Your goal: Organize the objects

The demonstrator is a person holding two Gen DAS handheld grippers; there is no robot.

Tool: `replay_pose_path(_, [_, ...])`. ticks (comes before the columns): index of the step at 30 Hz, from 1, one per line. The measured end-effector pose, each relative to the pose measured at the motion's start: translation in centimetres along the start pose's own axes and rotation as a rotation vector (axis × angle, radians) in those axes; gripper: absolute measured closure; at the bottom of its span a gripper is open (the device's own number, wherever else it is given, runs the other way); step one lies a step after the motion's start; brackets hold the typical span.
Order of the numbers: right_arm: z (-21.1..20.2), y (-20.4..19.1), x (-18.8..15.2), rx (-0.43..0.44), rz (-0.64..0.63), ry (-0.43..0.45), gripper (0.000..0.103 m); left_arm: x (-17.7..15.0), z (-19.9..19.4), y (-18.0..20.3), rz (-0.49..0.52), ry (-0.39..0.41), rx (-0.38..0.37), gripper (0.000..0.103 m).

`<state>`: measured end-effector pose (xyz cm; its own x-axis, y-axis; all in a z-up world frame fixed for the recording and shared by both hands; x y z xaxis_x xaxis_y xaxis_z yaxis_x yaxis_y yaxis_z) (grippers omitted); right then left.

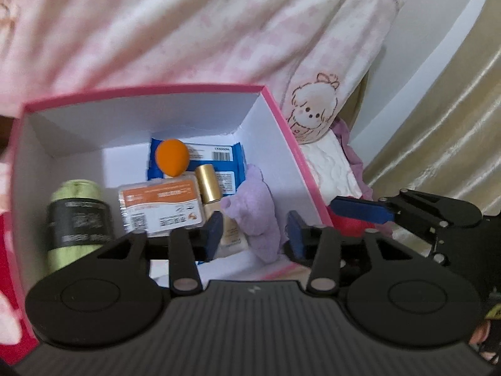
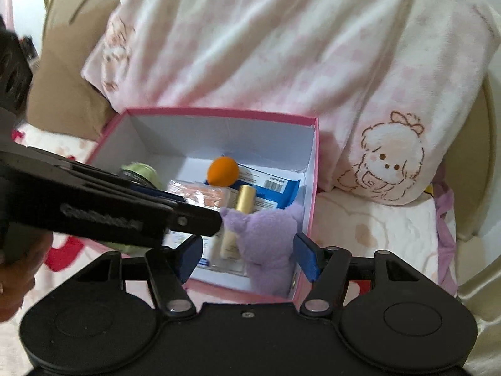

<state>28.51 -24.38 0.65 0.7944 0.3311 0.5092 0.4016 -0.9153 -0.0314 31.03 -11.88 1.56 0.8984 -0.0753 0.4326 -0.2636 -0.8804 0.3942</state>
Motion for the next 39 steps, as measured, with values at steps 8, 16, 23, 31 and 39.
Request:
replay_pose_path(8, [-5.7, -1.1, -1.6, 0.017, 0.015, 0.088, 0.034, -3.2, -7.8, 2.2, -0.015, 0.062, 0.116, 0.033])
replay_pose_path(16, [-10.6, -2.5, -3.0, 0.046, 0.072, 0.115, 0.033, -7.5, -13.0, 3.3, -0.043, 0.057, 0.241, 0.025])
replay_pose_path(23, [-12.9, -4.2, -5.1, 0.074, 0.081, 0.138, 0.033, -11.2, -15.2, 3.2, -0.041, 0.043, 0.32, 0.022])
replay_pose_path(31, [-13.8, -4.9, -7.6, 0.045, 0.087, 0.124, 0.031, -13.7, -15.1, 1.9, -0.077, 0.033, 0.365, 0.021])
replay_pose_path(39, [-12.8, -6.0, -9.3, 0.031, 0.085, 0.088, 0.03, -15.0, -15.0, 0.9, -0.095, 0.037, 0.432, 0.02])
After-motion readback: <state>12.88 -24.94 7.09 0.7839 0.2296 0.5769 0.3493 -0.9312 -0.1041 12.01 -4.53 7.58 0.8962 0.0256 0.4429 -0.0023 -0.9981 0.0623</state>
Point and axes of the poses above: each gripper's, at about its wrist camera, not at the fingertips, and z roughly the way its jaws point, y to its right, x to its top, the point moved 2 cm from there along z, roughly the way its jaws point, and after that the axes turned 11 degrees about -y, right-handed, at the moved point
